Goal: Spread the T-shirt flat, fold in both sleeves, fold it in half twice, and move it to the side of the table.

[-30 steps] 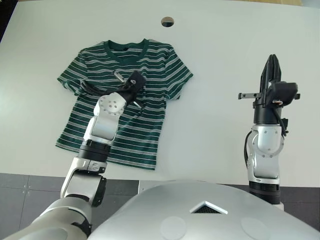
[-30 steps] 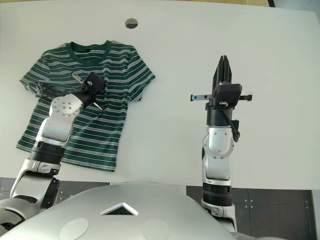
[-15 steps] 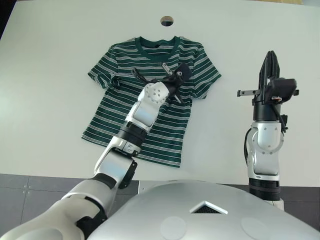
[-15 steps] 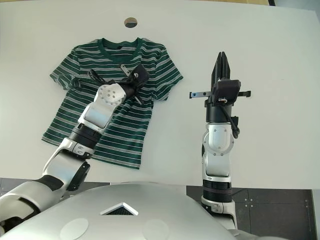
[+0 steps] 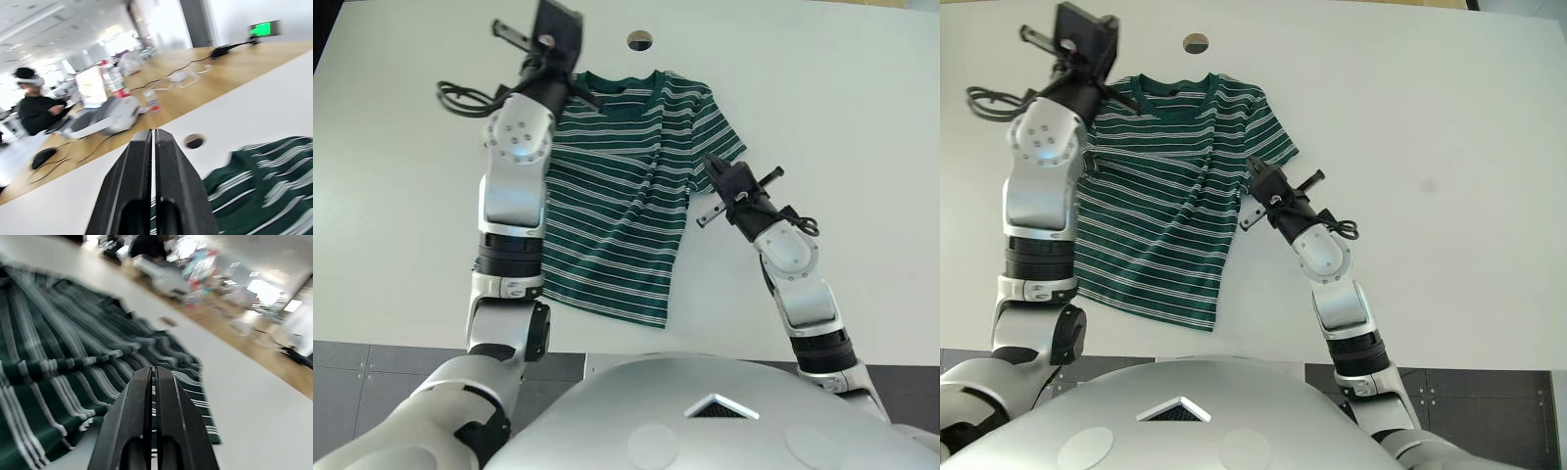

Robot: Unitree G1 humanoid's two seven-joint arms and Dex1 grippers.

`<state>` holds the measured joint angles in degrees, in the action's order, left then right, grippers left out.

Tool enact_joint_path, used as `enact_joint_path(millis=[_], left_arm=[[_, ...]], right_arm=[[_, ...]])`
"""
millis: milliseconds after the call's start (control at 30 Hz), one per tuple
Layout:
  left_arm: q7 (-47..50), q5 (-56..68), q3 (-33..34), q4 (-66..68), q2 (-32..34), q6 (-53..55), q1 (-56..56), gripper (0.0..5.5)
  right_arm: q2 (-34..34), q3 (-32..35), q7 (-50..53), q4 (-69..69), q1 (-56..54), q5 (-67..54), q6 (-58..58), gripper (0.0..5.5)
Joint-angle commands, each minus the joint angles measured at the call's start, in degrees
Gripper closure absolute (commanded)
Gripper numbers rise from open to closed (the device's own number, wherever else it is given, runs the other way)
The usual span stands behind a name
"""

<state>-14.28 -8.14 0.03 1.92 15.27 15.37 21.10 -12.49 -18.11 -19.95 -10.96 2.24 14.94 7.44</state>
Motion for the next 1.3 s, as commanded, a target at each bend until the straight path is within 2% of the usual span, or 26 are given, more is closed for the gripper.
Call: enact_joint_path(millis=[33,300,467,600,933,1200,1300], left_arm=[[0.6,1.3,3.4,-0.6,2.5,-1.6,-3.2,5.37],[1.3,3.4,3.2,1.1,0.8,-2.3,-3.1,5.37],[1.1,3.6,2.0,0.1,0.2,-2.5,-3.9,5.37],[1.1,4.0,2.1,-0.1,0.3,-2.6,-4.2,5.37],[1.8,5.1,3.6,-0.1,0.8,-2.5,-4.2,5.37],[1.4,5.5,4.0,1.1,1.4,-2.8,-4.2,5.37],[1.5,5.6,3.9,1.8,1.4,-3.2,-4.4,5.37]], right_arm=[[-0.8,-2.8,-4.4,1.0,-4.5,0.3,3.7,5.40],[-5.2,-8.3,-13.3,10.2,-8.9,1.8,6.5,5.40],[-8.8,-14.0,-8.9,16.3,-12.9,14.1,4.9,5.40],[-12.3,-16.0,-11.6,15.0,-12.6,18.8,6.5,5.40],[-29.5,-6.3,-22.2,5.6,-2.3,12.7,4.3,5.40],[-33.0,-0.3,-20.6,5.8,1.5,9.6,3.0,5.40],[-30.7,2.4,-17.8,3.5,0.3,7.5,0.1,5.40]])
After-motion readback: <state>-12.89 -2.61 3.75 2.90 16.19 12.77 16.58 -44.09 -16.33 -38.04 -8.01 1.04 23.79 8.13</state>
